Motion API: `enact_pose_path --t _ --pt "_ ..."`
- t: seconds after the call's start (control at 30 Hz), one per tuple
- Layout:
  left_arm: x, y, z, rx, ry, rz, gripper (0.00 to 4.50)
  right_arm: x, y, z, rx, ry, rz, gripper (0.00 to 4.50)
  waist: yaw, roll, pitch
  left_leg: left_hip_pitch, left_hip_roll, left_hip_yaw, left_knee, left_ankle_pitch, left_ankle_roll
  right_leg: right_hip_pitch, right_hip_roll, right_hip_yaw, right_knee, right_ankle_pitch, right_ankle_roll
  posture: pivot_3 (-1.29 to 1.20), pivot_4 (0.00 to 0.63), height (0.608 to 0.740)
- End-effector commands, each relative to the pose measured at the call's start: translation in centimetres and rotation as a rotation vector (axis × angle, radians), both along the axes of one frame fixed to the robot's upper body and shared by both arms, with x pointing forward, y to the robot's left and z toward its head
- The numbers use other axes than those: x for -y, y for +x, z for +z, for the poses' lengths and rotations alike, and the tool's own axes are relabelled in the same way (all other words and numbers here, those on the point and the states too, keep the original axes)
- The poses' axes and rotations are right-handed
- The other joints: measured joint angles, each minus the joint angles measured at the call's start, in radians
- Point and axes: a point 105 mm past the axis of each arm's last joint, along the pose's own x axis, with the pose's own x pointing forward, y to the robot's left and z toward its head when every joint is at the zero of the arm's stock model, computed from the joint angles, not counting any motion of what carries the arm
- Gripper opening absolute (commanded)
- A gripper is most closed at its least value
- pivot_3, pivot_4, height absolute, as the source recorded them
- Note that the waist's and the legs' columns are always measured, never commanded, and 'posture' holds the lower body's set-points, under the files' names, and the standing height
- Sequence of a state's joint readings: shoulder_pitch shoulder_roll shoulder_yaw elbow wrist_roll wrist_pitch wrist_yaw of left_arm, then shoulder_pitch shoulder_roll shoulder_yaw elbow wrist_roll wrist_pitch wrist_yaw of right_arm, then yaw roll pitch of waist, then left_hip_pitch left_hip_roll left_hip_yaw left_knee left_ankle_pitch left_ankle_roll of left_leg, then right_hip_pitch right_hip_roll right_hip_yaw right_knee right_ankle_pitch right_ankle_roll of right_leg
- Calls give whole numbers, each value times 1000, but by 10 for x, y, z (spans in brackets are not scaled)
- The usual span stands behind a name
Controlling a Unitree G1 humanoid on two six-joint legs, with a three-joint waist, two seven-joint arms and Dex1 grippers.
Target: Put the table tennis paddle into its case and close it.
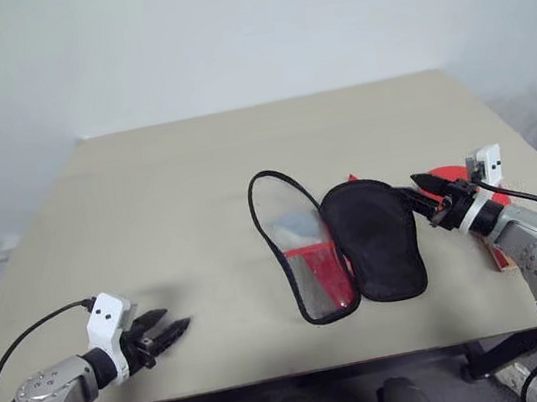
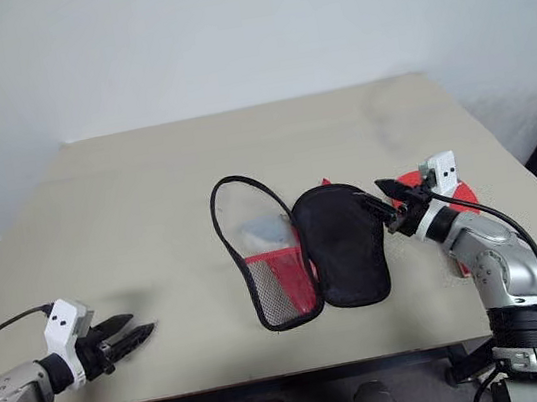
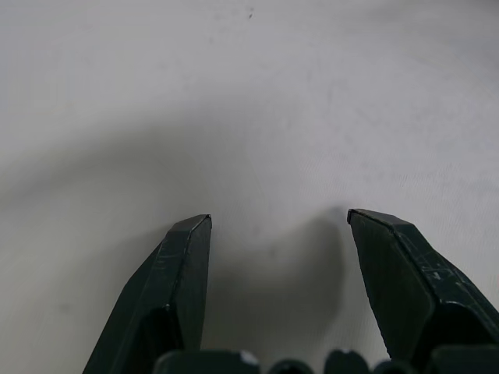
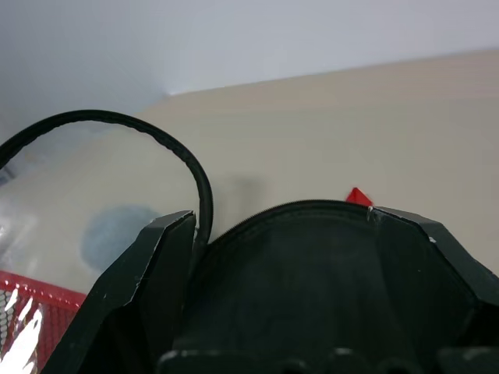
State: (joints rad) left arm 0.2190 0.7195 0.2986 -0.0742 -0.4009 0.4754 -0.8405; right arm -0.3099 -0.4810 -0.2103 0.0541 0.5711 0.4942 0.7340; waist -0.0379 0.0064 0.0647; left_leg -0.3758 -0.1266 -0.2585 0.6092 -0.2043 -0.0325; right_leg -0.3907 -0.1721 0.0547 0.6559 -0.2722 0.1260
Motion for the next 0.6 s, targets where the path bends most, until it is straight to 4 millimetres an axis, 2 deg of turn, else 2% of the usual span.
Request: enact_pose_path --t 0.03,0.2,0.33,0.6 --pt "2 5 19 60 19 -14 2961 -1 5 10 58 -11 -4 3814 6 -1 0 0 0 0 0 0 0 0 0 0 0 0 0 0 0 740" --pt "3 8 22 77 14 -5 2961 6 9 13 53 2 -43 3814 17 -1 0 0 1 1 0 0 0 0 1 1 0 1 -1 0 0 740" --pt "13 11 27 103 -4 -36 2961 16 10 11 31 -19 -77 3814 19 -1 0 0 1 2 0 0 0 -1 1 2 0 1 -1 0 0 740" --pt "49 16 35 79 50 -199 2961 65 23 1 -92 -138 -309 3814 21 -2 0 0 0 3 1 0 0 0 1 2 0 1 -1 0 0 740"
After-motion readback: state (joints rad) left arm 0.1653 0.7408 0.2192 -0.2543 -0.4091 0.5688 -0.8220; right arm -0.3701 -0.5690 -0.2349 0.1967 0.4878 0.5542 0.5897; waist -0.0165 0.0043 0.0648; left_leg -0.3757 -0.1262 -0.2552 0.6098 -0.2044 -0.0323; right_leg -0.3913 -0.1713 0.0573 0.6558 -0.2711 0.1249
